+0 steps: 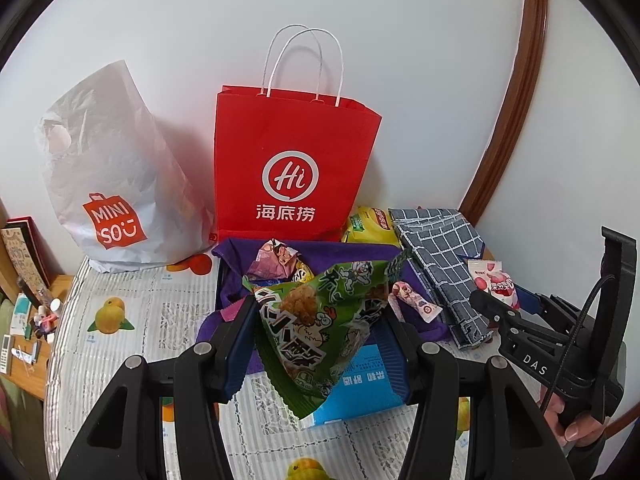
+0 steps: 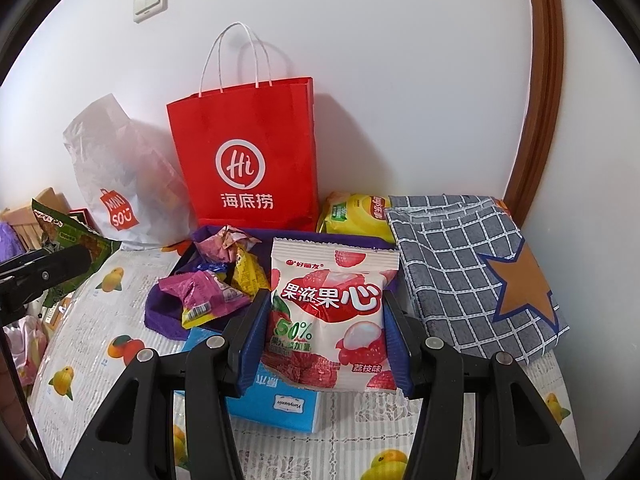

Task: Organize snacks
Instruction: 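Lift and carry the green bag and lychee packet over the purple towel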

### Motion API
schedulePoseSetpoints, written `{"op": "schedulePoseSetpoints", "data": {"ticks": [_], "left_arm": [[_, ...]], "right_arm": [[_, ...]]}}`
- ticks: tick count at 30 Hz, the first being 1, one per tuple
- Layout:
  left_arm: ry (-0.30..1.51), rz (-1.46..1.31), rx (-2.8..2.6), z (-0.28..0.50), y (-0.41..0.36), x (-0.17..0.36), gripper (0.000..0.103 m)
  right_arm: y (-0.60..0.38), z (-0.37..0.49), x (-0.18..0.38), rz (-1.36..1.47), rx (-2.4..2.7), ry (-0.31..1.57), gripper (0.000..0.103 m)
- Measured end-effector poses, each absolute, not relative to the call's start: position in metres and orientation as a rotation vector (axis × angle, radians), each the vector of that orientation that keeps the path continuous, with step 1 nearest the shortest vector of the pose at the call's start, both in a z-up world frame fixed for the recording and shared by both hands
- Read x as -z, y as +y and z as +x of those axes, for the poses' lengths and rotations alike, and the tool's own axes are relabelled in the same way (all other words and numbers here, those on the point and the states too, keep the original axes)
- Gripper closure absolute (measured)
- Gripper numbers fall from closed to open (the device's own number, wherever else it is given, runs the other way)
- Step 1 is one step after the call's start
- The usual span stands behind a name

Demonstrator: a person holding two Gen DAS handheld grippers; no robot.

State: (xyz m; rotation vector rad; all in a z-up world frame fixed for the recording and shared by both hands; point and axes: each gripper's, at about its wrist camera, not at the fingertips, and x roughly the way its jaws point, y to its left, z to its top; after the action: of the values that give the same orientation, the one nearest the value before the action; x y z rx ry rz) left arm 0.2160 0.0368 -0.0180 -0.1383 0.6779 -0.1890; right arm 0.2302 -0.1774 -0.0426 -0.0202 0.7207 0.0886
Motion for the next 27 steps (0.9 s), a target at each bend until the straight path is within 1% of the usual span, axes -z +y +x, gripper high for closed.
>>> {"op": "schedulePoseSetpoints", "data": {"ticks": [18, 27], "left_arm": [[0.693, -0.141, 0.191, 0.252, 0.040, 0.028, 0.049], [0.680, -0.157, 0.197, 0.273, 0.040, 0.025, 0.049]], "right_arm": [[-0.185, 0.264, 0.052, 0.003, -0.071, 0.739, 0.050], [-0.186, 0.284, 0.050, -0.009, -0.064, 0.732, 0.050]]}}
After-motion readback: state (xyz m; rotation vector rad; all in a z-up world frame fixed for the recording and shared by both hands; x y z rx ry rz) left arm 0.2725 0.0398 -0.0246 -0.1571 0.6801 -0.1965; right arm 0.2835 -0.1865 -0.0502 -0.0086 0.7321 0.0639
